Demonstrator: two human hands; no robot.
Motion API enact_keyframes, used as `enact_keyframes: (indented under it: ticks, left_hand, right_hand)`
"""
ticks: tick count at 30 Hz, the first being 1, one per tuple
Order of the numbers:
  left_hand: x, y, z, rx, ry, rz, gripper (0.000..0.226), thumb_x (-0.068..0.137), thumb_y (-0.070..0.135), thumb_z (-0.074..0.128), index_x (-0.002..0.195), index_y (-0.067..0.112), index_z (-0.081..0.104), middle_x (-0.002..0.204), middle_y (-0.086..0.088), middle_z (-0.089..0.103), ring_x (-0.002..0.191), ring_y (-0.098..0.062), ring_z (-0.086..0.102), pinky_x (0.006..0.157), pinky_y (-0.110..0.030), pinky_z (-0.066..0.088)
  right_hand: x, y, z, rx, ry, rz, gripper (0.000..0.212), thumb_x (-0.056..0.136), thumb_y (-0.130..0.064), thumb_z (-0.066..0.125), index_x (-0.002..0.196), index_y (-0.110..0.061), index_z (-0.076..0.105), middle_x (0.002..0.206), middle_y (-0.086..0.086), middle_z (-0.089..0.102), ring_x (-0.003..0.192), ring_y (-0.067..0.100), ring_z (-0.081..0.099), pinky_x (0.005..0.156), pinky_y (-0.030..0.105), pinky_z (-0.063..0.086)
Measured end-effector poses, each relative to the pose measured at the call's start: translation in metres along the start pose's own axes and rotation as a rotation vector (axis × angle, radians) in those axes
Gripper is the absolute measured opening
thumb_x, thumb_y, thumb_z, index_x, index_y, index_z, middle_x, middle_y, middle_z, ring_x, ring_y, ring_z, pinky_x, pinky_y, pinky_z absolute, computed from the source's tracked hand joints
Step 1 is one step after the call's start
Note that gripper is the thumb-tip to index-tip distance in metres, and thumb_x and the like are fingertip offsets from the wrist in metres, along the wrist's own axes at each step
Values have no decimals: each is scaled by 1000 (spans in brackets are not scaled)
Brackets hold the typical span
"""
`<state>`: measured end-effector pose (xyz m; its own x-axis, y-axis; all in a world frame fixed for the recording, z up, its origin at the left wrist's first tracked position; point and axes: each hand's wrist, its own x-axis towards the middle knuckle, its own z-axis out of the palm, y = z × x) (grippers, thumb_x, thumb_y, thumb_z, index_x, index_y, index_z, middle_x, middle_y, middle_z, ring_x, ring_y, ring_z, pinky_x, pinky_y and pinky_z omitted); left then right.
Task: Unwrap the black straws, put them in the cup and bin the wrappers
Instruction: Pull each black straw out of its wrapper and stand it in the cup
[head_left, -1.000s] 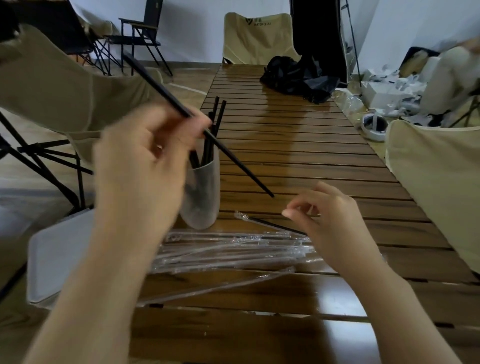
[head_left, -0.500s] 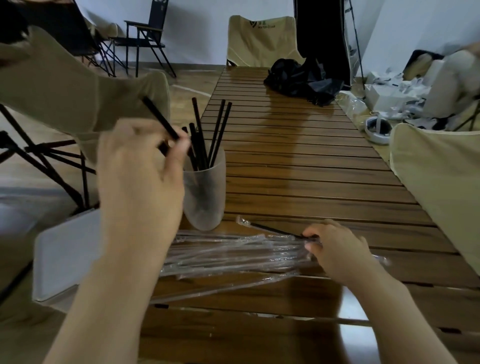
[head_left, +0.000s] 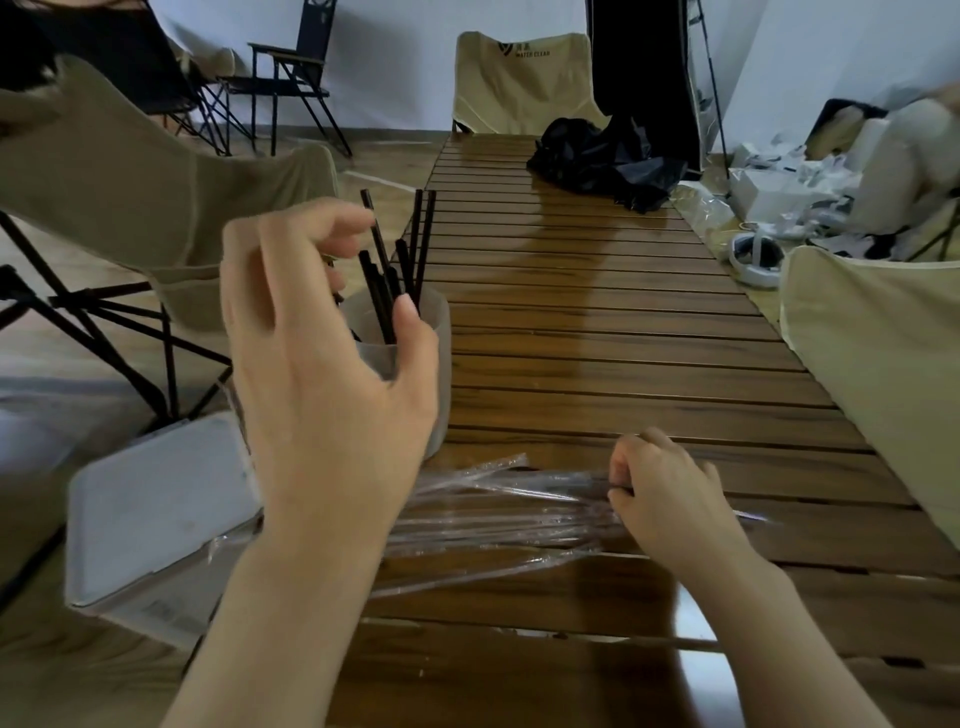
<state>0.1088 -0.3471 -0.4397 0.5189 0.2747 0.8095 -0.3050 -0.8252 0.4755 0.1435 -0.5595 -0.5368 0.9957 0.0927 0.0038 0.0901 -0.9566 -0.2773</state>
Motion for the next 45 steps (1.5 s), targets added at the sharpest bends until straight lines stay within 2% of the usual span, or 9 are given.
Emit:
enact_keyframes:
  ticks: [4,7,10,15,23,27,34,39,45]
  left_hand:
    - [-9,12,13,-23,-451,130,25,87,18,59,111,23,55,101,14,50,86,2,48,78,-12,41]
    - [-35,2,29,58,-914,142,33,92,31,56,122,41,49,122,22,48,112,6,46,91,-15,39]
    - [-54,-11,36,118,-1096,98,35,92,34,59,125,42,51,131,22,46,124,1,43,99,-21,37]
    - [-59,-23,39,123,-1122,2,33,91,36,61,123,41,54,135,20,48,124,-1,46,103,-27,42]
    - [-48,-19,41,151,-772,43,43,89,37,63,128,39,45,131,18,50,120,-1,48,101,-25,41]
    - [-52,-14,42,161,-913,130,51,89,56,51,132,31,44,130,14,51,122,-4,48,104,-26,38]
    - [-45,-26,44,-79,-732,-314,47,87,48,56,128,27,46,97,19,58,77,13,54,61,-4,46]
    - [-36,-20,31,48,-918,60,30,89,45,56,119,42,57,112,23,58,103,7,48,92,-19,40]
    - [-29,-32,24,103,-961,-1,18,93,44,52,93,39,70,79,21,64,78,6,58,73,-13,42]
  right_hand:
    - [1,-2,-7,65,21,-53,17,89,-11,55,87,-25,46,77,-9,55,71,13,56,78,36,51]
    - [3,-4,-9,94,11,-79,19,88,-9,55,90,-25,45,78,-5,58,68,16,59,65,38,56]
    - [6,-1,-13,110,-51,-39,25,88,-14,58,98,-30,42,86,-6,55,74,12,58,67,32,56]
    - [7,8,-24,227,-96,31,51,76,-28,76,106,-36,36,85,-15,50,74,5,56,63,24,50]
    - [3,2,-39,206,-39,-159,18,92,-15,55,85,-29,64,78,-15,61,69,-2,56,55,13,37]
    - [4,-18,-34,179,-121,-270,17,96,-17,50,92,-26,64,77,-11,60,69,0,56,58,15,40]
    - [5,-12,-26,142,-130,-246,15,99,-23,45,96,-26,59,69,-15,50,60,0,51,52,15,35]
    - [2,-22,-21,156,-231,-313,13,97,-31,47,103,-29,59,75,-13,54,63,0,51,53,16,35]
    - [0,-9,-43,195,-220,-310,16,90,-38,56,75,-41,52,71,-13,59,64,-9,57,54,11,43]
